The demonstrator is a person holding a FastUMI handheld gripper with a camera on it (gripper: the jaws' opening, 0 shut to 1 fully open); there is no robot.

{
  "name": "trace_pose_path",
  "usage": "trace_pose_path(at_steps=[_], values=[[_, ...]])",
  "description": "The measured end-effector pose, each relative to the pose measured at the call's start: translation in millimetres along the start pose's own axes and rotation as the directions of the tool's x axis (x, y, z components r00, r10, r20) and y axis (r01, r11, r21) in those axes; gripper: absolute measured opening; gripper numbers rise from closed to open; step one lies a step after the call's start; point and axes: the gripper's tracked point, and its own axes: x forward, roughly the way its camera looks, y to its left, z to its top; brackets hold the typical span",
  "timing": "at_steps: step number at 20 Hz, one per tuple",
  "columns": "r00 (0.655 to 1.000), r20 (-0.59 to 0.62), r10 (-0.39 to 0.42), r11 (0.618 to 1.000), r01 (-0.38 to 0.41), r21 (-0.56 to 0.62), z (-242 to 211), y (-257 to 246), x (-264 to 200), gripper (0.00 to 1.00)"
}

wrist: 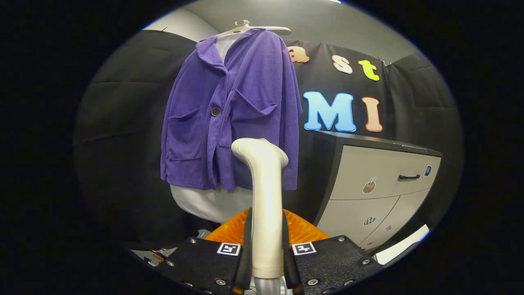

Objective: Iron the clothes twice with a garment steamer, once on the left side and once on the right side.

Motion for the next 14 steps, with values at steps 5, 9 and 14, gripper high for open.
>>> trace_pose_path(at_steps=[5, 9, 14], values=[[0.999, -0.04, 0.004, 1.0, -0.003, 0.005, -28, 6, -12, 0.31], [0.996, -0.092, 0.014, 1.0, -0.013, 0.004, -54, 12, -20, 0.31], [0.98, -0.195, 0.024, 1.0, -0.025, -0.002, -100, 19, -22, 0.31]])
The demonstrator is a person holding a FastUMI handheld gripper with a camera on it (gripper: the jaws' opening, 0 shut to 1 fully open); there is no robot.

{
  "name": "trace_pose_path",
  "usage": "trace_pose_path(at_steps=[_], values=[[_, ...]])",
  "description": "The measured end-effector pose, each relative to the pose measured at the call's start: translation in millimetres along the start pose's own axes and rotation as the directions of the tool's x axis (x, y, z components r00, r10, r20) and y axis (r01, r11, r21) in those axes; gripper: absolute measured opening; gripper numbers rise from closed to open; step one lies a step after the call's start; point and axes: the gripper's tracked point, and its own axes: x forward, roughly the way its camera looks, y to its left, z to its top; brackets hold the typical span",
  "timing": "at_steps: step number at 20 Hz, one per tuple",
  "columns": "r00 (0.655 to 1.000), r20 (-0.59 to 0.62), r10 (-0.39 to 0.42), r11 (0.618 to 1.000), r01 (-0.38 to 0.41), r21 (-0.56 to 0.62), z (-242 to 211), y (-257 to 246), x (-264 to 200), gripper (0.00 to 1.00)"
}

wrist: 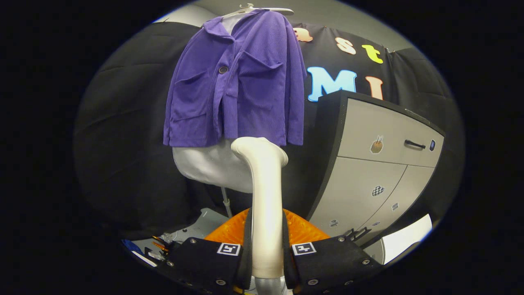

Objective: Iron the clothes twice with a garment steamer, once on the left side and once on the right side.

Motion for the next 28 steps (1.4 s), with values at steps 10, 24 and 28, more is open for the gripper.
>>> trace_pose_path(at_steps=[10, 24, 28], values=[[0.996, -0.076, 0.038, 0.999, -0.04, -0.02, -25, 19, -10, 0.32], [0.921, 0.368, 0.128, 0.991, -0.136, -0.003, 199, 40, -81, 0.31], [0.866, 0.479, 0.146, 0.987, -0.159, -0.013, 260, 50, -93, 0.31]])
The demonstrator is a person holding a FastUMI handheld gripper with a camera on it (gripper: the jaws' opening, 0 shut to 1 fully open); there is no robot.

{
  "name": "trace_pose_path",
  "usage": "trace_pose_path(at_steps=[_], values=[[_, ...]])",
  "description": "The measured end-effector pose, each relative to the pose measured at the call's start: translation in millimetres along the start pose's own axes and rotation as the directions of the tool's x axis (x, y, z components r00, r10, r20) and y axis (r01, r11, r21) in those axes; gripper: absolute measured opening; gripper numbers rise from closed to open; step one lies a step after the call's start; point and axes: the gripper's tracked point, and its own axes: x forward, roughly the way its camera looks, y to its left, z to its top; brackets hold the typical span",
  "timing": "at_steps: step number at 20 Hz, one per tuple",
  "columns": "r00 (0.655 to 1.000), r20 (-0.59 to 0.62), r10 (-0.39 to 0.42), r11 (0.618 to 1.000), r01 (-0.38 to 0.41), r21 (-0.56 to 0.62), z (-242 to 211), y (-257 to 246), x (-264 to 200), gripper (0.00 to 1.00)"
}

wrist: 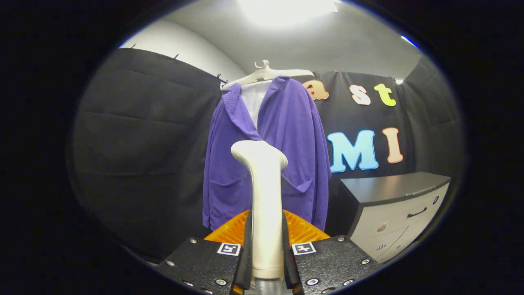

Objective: Iron the clothes twice with a garment steamer, once on the left side and once on the right side.

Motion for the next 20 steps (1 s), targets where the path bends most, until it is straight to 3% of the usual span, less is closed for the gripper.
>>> trace_pose_path(at_steps=[10, 16, 20], values=[[0.976, 0.203, 0.079, 0.997, -0.076, -0.023, 108, 49, 56, 0.32], [0.969, 0.231, 0.085, 0.996, -0.077, -0.044, 135, 68, 95, 0.31], [0.974, 0.211, 0.087, 0.995, -0.073, -0.073, 123, 74, 118, 0.32]])
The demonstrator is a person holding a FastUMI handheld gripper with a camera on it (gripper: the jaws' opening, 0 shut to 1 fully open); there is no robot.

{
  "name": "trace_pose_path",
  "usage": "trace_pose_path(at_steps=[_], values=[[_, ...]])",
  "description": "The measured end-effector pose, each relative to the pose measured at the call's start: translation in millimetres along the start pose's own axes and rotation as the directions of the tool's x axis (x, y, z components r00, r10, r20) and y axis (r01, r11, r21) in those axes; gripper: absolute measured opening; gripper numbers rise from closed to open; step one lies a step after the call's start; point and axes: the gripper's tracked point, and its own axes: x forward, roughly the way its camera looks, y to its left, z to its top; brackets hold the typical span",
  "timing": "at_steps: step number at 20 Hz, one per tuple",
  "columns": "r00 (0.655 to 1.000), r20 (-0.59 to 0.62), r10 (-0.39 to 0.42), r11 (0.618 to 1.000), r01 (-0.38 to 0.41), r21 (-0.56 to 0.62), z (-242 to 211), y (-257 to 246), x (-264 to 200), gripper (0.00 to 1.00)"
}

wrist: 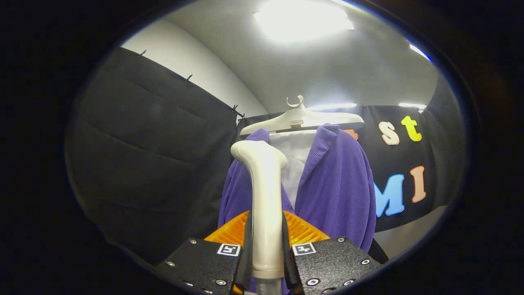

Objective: Iron the clothes twice with a garment steamer, once on the left side and once on the right side.

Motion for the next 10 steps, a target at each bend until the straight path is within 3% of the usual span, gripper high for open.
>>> trace_pose_path(at_steps=[10], values=[[0.996, -0.088, -0.001, 1.0, -0.002, -0.029, -61, 9, 1, 0.31]])
